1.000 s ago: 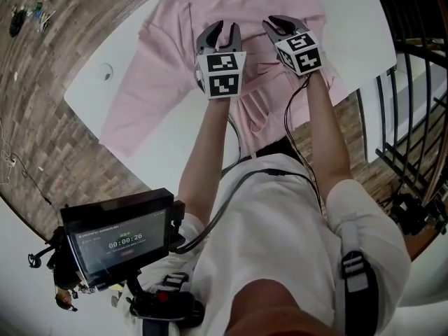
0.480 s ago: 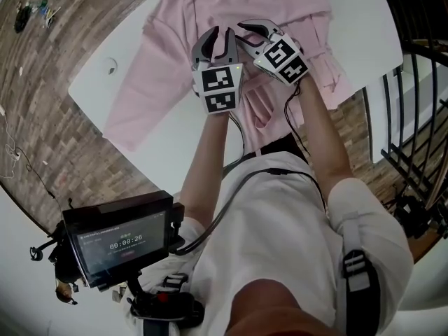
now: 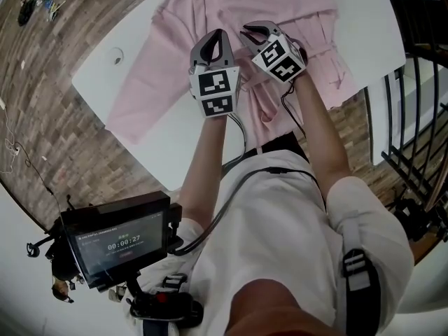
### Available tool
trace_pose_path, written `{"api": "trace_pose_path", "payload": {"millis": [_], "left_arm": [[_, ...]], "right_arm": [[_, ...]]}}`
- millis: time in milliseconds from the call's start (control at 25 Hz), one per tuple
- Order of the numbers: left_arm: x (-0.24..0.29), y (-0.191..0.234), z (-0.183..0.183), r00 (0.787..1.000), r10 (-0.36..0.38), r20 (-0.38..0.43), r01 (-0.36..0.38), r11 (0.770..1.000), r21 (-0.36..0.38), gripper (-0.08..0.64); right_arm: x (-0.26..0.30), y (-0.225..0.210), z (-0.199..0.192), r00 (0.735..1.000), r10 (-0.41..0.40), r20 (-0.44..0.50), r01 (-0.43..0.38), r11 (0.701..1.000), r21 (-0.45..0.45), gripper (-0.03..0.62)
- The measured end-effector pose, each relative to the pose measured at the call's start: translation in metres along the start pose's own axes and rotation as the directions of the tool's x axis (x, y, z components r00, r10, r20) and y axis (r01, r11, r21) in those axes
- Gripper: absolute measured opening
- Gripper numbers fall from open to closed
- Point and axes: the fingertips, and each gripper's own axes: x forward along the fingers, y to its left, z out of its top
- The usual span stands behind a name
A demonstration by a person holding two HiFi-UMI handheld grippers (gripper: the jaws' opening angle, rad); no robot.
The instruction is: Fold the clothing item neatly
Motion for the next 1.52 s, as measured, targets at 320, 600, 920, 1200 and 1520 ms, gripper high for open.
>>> {"api": "trace_pose_path", "payload": {"millis": [320, 600, 920, 1200, 1520], "left_arm": [[-0.013, 0.004, 0.004, 1.0, 0.008, 0.025, -0.009, 1.0, 0.004, 0.003], [-0.023, 0.007, 0.006, 0.999, 0.016, 0.037, -0.017, 1.0, 0.011, 0.003], [-0.033, 0.015, 0.002, 0.998, 0.04, 0.038, -0.041, 0.999, 0.013, 0.003], [-0.031, 0.019, 0.0, 0.998, 0.059, 0.037, -0.06, 0.998, 0.01, 0.003], [0.008, -0.009, -0.019, 0.999, 0.045, -0.026, -0.044, 0.998, 0.039, 0.003]], "right_arm": [[-0.019, 0.011, 0.025, 0.989, 0.0, 0.146, -0.017, 0.993, 0.117, 0.028], [-0.015, 0.033, 0.042, 0.981, 0.047, 0.186, -0.067, 0.993, 0.102, 0.028], [-0.004, 0.049, 0.046, 0.973, 0.098, 0.211, -0.122, 0.987, 0.105, 0.029], [0.001, 0.055, 0.03, 0.971, 0.168, 0.169, -0.187, 0.977, 0.105, 0.129], [-0.055, -0.062, -0.025, 0.98, -0.126, 0.153, 0.087, 0.967, 0.238, 0.031]]}}
